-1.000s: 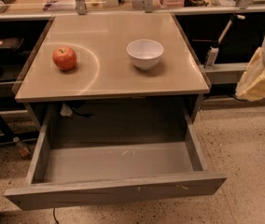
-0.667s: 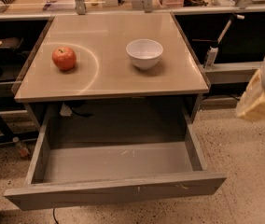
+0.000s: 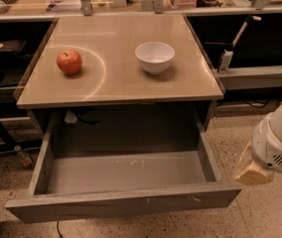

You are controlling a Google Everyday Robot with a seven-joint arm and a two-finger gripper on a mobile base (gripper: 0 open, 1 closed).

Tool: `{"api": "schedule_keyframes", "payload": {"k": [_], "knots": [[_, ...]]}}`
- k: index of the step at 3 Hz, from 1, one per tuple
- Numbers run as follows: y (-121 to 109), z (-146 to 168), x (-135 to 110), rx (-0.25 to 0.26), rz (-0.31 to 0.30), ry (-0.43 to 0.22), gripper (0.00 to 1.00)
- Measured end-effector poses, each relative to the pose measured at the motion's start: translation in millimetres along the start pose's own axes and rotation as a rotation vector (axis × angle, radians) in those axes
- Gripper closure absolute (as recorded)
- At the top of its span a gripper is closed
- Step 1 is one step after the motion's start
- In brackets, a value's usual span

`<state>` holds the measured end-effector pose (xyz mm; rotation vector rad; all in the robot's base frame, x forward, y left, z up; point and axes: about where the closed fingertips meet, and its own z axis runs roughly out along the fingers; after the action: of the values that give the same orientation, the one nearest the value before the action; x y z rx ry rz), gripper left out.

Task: Close top drawer

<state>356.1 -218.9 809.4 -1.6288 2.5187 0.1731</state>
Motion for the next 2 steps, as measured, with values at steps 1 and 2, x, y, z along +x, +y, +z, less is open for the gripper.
{"api": "schedule_keyframes", "payload": {"k": [1, 2], "knots": [[3.3, 6.4, 3.3, -0.010, 0.001, 0.008, 1.00], [14.6, 39.5, -2.2, -0.067, 0.014, 0.017, 1.00]]}}
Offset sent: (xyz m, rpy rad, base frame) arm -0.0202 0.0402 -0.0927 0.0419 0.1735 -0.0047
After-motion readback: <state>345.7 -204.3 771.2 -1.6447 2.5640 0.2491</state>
